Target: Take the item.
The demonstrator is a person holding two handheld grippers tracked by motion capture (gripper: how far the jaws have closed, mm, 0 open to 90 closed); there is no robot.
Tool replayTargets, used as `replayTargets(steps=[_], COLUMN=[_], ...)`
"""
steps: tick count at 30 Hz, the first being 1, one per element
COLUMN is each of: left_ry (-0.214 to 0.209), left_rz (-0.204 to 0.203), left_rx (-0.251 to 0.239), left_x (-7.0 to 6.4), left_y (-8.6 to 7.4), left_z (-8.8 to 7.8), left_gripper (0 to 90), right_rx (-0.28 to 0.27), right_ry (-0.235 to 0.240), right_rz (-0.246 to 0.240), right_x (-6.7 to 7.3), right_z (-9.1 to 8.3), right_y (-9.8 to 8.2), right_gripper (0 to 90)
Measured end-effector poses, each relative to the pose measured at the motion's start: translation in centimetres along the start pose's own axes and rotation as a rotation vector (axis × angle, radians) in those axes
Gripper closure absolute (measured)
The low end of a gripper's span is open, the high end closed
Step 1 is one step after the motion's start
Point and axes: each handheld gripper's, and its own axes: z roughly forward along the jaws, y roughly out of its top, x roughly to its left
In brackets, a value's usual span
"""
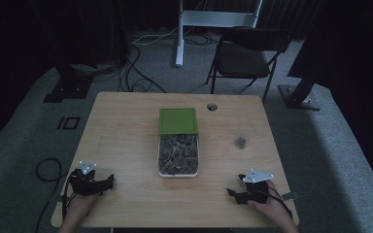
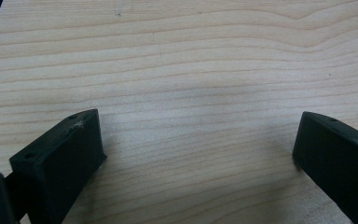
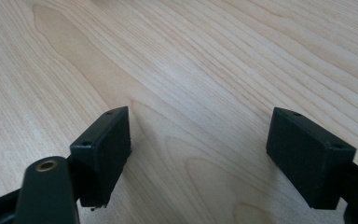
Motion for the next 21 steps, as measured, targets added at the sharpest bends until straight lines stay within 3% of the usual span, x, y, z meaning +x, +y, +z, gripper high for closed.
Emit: replayTargets(steps=[5,14,21], left_ry=[0.000,0.006,0.068], left_rz=[0.000,-0.005,-0.074], left_rx=[0.000,0.002,0.000], left_x=[0.00,-0.01,-0.27], left_y=[0.00,0.03,0.30], left_z=[0.00,0.02,0.27], left_gripper=[2.2,2.2,2.2], right_rx=[0.014,0.016,0.016], right_ry=[-0.021,-0.028,-0.027], right_rz=[0.019,0.023,0.023], right_x=[-0.09,-0.12,-0.12], right_z=[0.12,0.17,0.17], right_y=[0.05,0.06,0.06], right_gripper=[13.8,12.3,12.3])
